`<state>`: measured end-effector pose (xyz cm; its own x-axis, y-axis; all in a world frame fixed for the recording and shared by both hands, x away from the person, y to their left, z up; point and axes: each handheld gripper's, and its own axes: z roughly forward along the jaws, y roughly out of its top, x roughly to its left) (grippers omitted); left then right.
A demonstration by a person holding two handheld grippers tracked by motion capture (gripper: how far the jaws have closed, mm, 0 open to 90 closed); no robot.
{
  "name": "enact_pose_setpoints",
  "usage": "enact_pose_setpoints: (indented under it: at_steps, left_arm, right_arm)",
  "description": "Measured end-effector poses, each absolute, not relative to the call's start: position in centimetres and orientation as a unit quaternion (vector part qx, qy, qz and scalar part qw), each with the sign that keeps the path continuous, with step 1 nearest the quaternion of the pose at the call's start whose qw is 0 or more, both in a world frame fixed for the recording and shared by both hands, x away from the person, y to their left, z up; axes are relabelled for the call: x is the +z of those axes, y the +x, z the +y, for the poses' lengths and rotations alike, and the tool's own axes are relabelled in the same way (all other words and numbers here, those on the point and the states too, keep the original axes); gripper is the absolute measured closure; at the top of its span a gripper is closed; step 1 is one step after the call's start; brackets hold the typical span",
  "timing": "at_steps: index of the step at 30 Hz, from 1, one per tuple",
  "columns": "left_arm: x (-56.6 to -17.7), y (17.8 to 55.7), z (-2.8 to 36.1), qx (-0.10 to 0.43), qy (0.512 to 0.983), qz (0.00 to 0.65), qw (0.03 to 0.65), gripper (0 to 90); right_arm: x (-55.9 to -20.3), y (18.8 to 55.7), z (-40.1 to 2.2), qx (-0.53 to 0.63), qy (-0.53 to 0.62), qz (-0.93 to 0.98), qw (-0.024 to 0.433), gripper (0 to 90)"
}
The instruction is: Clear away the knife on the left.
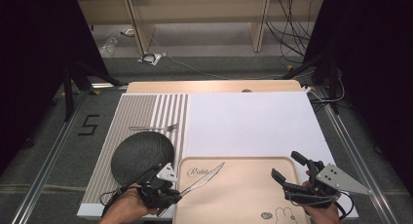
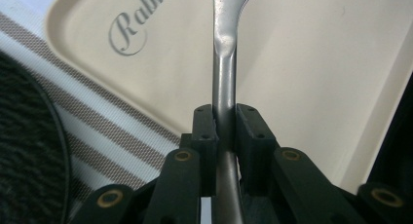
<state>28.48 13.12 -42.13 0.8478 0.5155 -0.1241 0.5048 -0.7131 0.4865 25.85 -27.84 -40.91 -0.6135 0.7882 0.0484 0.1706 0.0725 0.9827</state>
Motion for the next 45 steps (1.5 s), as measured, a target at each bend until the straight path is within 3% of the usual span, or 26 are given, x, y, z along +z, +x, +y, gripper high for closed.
enact_pose_setpoints:
  at_steps: [45]
  left_arm:
    - [-45.5,25.8,5.3,-0.036,0.96,0.219,0.17,78.9]
  right_arm:
    - [-40.9,25.8,-27.8,0.588,0.347,0.681,0.266,16.2]
